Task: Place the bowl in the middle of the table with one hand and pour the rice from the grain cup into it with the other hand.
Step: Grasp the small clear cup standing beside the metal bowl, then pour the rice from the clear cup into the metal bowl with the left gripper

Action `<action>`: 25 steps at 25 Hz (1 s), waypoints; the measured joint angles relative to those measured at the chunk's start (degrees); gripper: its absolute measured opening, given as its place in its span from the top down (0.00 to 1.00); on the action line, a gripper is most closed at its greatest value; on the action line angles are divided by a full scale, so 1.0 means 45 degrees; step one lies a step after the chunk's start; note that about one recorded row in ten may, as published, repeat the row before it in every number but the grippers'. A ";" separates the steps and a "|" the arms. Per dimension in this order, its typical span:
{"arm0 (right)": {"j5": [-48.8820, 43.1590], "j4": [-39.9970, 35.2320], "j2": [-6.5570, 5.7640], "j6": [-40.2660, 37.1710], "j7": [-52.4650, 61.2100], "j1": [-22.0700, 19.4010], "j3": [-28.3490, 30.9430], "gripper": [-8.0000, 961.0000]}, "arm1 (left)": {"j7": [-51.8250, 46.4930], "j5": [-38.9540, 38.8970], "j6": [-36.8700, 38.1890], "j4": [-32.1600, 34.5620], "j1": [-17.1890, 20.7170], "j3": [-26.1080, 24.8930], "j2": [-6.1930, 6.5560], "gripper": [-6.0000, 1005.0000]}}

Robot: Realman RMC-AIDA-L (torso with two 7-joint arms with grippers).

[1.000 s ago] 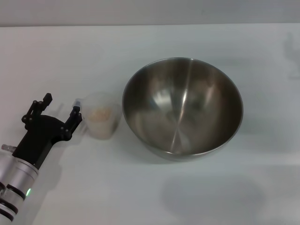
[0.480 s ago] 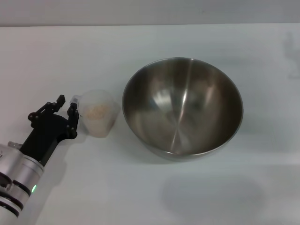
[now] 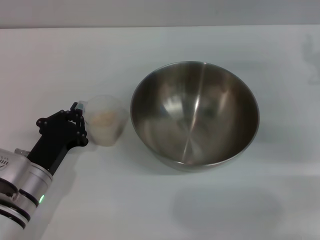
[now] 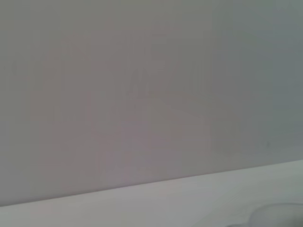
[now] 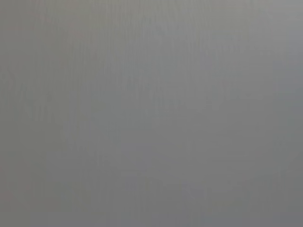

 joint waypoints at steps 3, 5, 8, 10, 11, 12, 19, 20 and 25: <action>0.0000 0.0000 0.0000 0.0000 0.0000 0.0000 0.0001 0.50 | 0.0040 0.0003 0.0138 -0.0143 -0.0071 -0.0106 -0.0001 0.94; 0.0000 -0.0003 0.0000 0.0000 0.0000 0.0000 0.0000 0.50 | 0.0118 0.0002 0.0207 -0.0177 -0.0110 -0.0218 0.0000 0.95; 0.0000 -0.0031 -0.0004 0.0001 0.0000 0.0029 0.0001 0.50 | 0.1275 -0.0001 0.0395 -0.0424 -0.0372 -0.0997 0.0000 0.96; 0.0000 -0.0034 -0.0009 0.0001 0.0000 0.0038 0.0001 0.50 | 0.1720 0.0005 0.0441 -0.0467 -0.0466 -0.1201 0.0000 0.96; 0.0000 -0.0039 -0.0022 -0.0004 0.0000 0.0057 0.0001 0.50 | 0.2143 0.0011 0.0530 -0.0489 -0.0563 -0.1369 0.0000 0.96; 0.0000 -0.0039 -0.0022 -0.0004 0.0000 0.0057 0.0001 0.50 | 0.2526 0.0025 0.0649 -0.0502 -0.0659 -0.1526 0.0001 0.96; -0.0001 -0.0021 -0.0051 -0.0123 0.0000 0.0152 -0.0038 0.50 | 0.6226 0.0140 0.2588 -0.0417 -0.1678 -0.1772 0.0030 0.96; -0.0001 -0.0021 -0.0051 -0.0123 0.0000 0.0152 -0.0038 0.50 | 0.6226 0.0140 0.2588 -0.0417 -0.1678 -0.1772 0.0030 0.96; -0.0001 -0.0039 0.0007 -0.0132 0.0000 0.0251 0.0091 0.50 | 0.9259 0.1022 0.2923 -0.0555 -0.2129 -0.1699 0.0010 0.96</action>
